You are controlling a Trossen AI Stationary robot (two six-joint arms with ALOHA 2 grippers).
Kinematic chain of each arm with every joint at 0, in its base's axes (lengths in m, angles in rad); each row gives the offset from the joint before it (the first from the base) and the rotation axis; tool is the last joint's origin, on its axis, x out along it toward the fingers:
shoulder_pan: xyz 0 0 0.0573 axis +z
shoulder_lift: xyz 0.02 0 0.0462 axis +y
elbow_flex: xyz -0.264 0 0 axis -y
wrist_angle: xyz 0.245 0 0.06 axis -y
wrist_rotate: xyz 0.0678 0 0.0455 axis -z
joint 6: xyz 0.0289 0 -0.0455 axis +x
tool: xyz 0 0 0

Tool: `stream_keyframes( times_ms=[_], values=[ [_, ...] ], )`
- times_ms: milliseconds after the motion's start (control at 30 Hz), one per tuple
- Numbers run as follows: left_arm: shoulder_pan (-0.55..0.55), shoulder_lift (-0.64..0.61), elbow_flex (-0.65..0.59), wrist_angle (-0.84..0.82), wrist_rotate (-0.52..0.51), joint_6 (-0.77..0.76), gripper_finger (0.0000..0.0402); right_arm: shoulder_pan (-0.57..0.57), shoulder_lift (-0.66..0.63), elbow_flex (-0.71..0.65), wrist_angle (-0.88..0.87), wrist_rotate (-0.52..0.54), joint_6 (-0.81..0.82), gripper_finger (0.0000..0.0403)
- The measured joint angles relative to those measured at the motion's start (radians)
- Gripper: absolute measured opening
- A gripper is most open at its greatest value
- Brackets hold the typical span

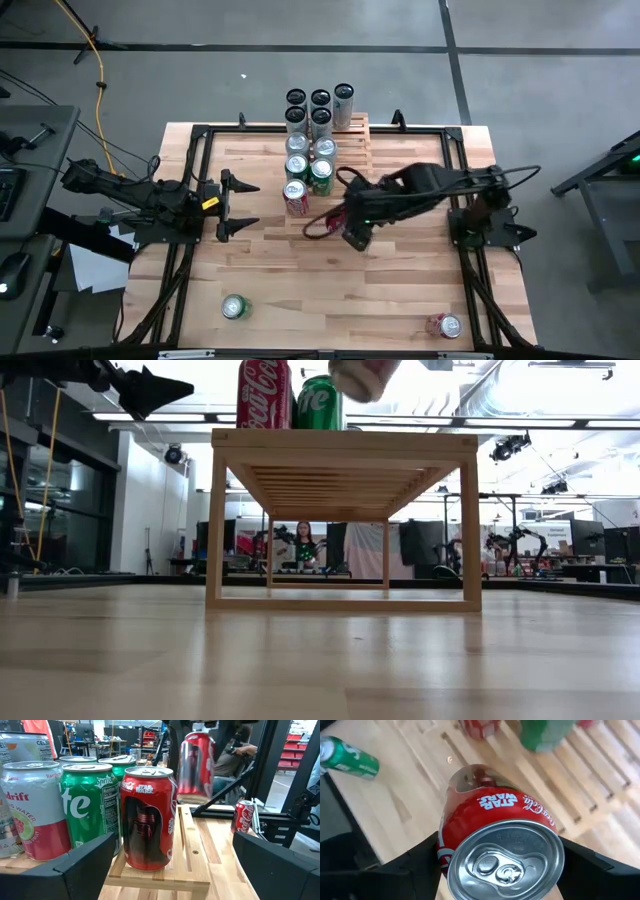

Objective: Place canned beverage on shelf
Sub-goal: Put the top red soda can aligned with the other red soda can on the shelf

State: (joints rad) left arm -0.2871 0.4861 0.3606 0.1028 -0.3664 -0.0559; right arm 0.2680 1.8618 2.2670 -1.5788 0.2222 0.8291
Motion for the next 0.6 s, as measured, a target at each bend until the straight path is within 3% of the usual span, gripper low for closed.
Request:
stream_keyframes(
  times_ms=[167,600],
  values=[
    [0.0,0.0,0.0,0.0,0.0,-0.003,0.0395,-0.028,0.085,0.093,0.022,0.006,-0.1,0.0291],
    [0.0,0.0,0.0,-0.003,0.001,-0.003,0.0395,-0.106,0.088,0.047,0.016,0.081,-0.131,0.0291]
  ],
)
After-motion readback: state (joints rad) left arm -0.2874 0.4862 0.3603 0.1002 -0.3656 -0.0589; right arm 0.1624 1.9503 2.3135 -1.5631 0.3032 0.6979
